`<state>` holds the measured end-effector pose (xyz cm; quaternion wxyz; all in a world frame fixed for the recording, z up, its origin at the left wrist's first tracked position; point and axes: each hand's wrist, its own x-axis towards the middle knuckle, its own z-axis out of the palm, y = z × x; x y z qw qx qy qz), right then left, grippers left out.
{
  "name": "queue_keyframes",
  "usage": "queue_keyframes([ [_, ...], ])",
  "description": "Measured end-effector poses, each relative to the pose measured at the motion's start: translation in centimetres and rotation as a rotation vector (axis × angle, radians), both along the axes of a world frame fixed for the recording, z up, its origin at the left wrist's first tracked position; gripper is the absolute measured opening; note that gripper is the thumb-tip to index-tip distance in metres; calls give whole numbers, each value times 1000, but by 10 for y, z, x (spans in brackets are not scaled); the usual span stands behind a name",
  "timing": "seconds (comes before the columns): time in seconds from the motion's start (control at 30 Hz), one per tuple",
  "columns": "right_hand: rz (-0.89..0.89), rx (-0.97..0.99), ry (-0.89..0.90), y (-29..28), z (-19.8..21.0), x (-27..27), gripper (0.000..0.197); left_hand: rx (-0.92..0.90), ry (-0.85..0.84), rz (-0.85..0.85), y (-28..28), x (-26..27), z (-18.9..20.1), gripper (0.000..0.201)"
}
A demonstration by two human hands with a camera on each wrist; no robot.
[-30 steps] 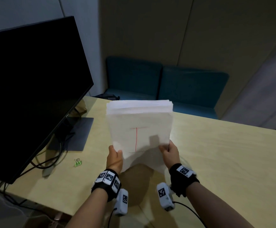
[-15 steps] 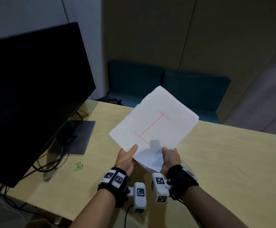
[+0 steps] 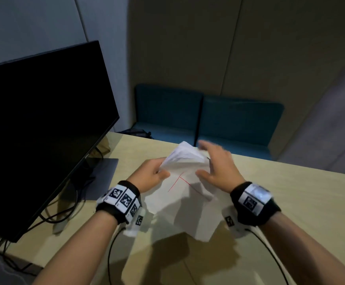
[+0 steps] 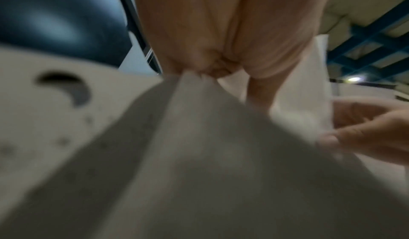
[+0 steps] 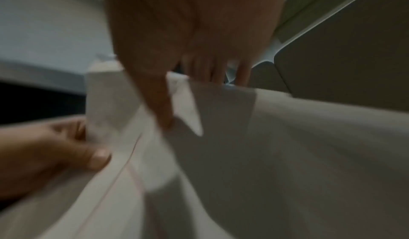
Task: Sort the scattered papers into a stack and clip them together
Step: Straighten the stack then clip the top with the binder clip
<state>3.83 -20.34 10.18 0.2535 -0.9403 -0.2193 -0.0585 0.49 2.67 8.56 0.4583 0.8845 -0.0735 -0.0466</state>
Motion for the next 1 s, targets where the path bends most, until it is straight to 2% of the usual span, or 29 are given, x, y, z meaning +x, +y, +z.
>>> queue_keyframes([
  [0.07, 101, 30, 260, -1, 15, 4, 34, -14, 19, -69, 0, 4, 13, 21],
  [0.1, 106, 153, 390, -1, 18, 5, 22, -36, 14, -85, 0, 7, 17, 15],
  [0.13, 89, 302, 504, -2, 18, 5, 18, -55, 4, -88, 2, 9, 20, 8],
  [0.2, 29, 540, 648, -1, 11, 3, 30, -88, 14, -56, 9, 13, 22, 14],
  [0.27, -31, 649, 725, 0, -3, 3, 39, -131, 107, -7, 22, 14, 18, 17],
  [0.37, -152, 728, 807, -1, -29, 1, 32, -163, 247, 71, 44, 10, 3, 18],
  [0.43, -204, 746, 877, -1, -48, -4, 25, -243, 331, 203, 57, 4, -16, 12],
  [0.53, -280, 699, 1020, 8, -80, -12, 19, -350, 442, 392, 67, -10, -51, 10],
  [0.67, -360, 491, 1129, 33, -126, -29, 25, -239, 424, 508, 73, -36, -96, 25],
  [0.73, -380, 401, 1189, 45, -144, -37, 20, -180, 382, 529, 76, -53, -114, 32],
  [0.8, -351, 211, 1223, 58, -156, -44, 13, -152, 375, 557, 80, -74, -128, 34],
  [0.9, -249, -134, 1115, 80, -165, -47, 23, -166, 342, 562, 93, -102, -142, 35],
  [1.0, -227, -294, 817, 110, -160, -43, 44, -162, 318, 584, 118, -126, -152, 38],
])
